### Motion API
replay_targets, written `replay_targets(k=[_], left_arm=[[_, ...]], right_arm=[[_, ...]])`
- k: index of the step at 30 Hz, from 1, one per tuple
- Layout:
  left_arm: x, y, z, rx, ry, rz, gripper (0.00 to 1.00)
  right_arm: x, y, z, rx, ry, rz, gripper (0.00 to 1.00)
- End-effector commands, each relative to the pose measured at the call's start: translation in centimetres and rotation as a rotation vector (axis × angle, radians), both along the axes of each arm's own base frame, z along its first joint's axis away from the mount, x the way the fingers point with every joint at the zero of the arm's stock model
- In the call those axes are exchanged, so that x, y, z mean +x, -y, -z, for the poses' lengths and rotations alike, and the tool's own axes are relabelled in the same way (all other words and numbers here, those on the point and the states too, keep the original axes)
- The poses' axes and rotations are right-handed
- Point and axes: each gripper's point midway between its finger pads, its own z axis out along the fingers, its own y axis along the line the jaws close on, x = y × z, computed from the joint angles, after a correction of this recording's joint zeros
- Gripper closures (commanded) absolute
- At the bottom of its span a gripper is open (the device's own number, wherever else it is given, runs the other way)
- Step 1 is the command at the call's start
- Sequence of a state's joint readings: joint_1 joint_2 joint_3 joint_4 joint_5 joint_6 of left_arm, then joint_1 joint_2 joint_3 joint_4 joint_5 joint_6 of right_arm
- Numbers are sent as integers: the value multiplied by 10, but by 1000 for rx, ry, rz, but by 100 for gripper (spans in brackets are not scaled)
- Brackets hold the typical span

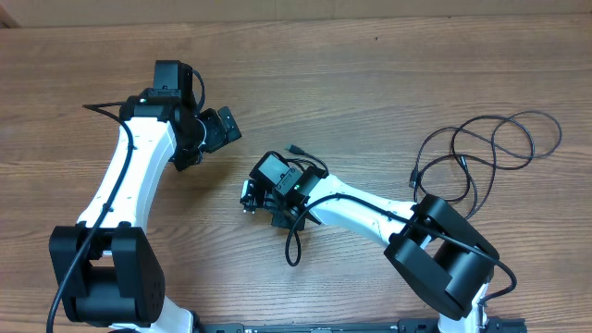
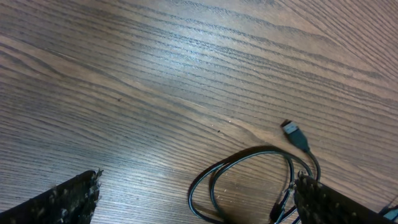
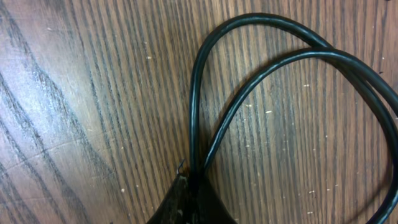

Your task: Untangle cables

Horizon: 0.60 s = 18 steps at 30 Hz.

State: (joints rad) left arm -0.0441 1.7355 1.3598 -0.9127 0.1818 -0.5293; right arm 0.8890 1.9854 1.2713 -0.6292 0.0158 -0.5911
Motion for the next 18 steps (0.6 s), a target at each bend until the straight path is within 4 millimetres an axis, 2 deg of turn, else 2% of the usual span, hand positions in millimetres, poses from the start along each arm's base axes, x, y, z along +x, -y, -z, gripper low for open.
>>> replay_targets(k=[1,4,8,11,13,14,15,16,18], left_arm=[[-2,-1,6,6,-18,-13,0],[-2,-1,6,6,-18,-13,0],[-2,-1,6,6,-18,-13,1],[-2,-1,6,6,-18,-13,1],[-2,-1,6,7,-18,-13,1],[-2,-1,6,6,-18,-13,0],[-2,-1,6,7,-18,-13,0],[-2,-1,6,7,-18,-13,1],[-2,-1,6,6,-18,-13,0]], right_arm=[[-8,5,9,-26,-40,-11,96],[-17,13,12,-52,-87,14,96],[-41,25,14,-84,-209,37,96],[-47,28,15,-90,-248,108,96],[-47,27,15,-89,-250,126,83],[-47,27,15,-88,-250,125,64],[-47,27,15,-88,-249,125,6],[-47,27,15,-87,-249,125,0],[-47,27,15,-88,-249,124,0]])
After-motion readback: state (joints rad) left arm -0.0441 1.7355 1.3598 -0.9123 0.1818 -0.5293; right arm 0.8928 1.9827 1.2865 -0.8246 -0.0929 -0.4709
